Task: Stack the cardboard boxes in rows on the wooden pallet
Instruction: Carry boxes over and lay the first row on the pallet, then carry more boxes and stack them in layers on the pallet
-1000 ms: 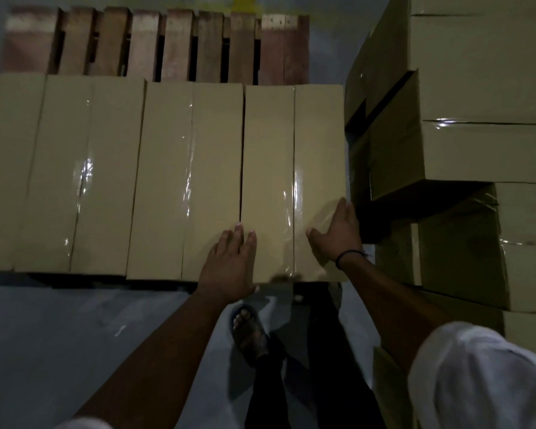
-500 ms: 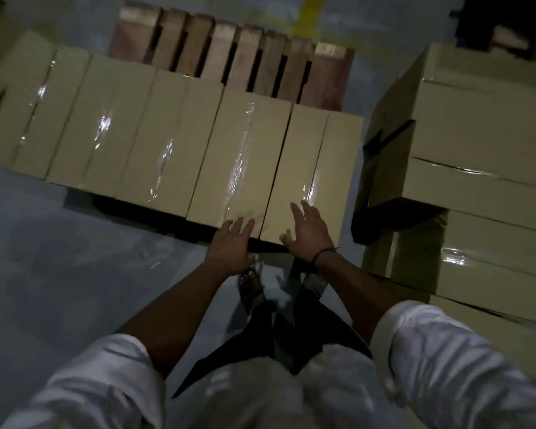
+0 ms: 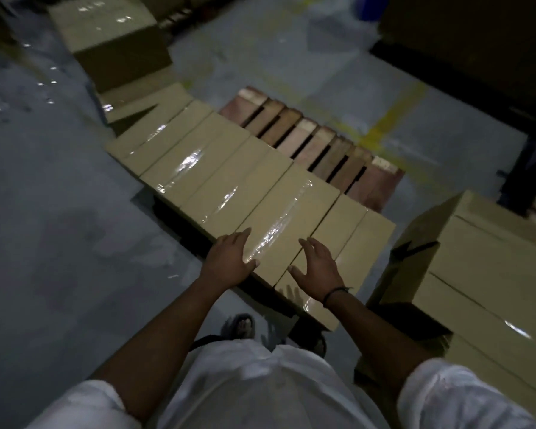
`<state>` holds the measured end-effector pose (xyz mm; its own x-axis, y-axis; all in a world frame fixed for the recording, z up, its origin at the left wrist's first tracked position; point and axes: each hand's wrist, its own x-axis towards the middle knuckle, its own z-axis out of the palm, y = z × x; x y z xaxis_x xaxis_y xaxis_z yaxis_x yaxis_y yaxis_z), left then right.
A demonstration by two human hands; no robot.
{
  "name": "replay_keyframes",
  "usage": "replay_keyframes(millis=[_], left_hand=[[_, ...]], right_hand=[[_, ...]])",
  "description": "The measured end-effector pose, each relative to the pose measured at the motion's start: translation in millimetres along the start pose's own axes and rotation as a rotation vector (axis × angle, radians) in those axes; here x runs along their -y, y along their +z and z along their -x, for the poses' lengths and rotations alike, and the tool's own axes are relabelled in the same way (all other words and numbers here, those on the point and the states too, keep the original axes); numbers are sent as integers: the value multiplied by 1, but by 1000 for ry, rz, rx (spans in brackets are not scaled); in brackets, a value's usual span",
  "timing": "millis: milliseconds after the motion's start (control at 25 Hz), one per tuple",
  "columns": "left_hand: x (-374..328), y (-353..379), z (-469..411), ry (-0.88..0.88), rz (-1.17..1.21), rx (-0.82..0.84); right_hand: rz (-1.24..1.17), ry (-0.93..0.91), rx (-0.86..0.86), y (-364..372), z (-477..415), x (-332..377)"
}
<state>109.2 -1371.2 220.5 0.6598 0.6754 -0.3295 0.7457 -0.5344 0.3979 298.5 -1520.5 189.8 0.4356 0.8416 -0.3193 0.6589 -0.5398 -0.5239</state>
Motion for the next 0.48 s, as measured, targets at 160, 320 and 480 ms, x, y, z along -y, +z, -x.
replay_keyframes(millis=[160,320,480], left_hand=[[43,-15,25,-145,121,-84],[113,-34,37,-238,255,-110],[203,-74,43,-282,397,-144]], right_hand=[[24,-163,28,3,-34,49],[-29,-246,22,28,-70,126],[-52,-250,-12,69,-111,219]])
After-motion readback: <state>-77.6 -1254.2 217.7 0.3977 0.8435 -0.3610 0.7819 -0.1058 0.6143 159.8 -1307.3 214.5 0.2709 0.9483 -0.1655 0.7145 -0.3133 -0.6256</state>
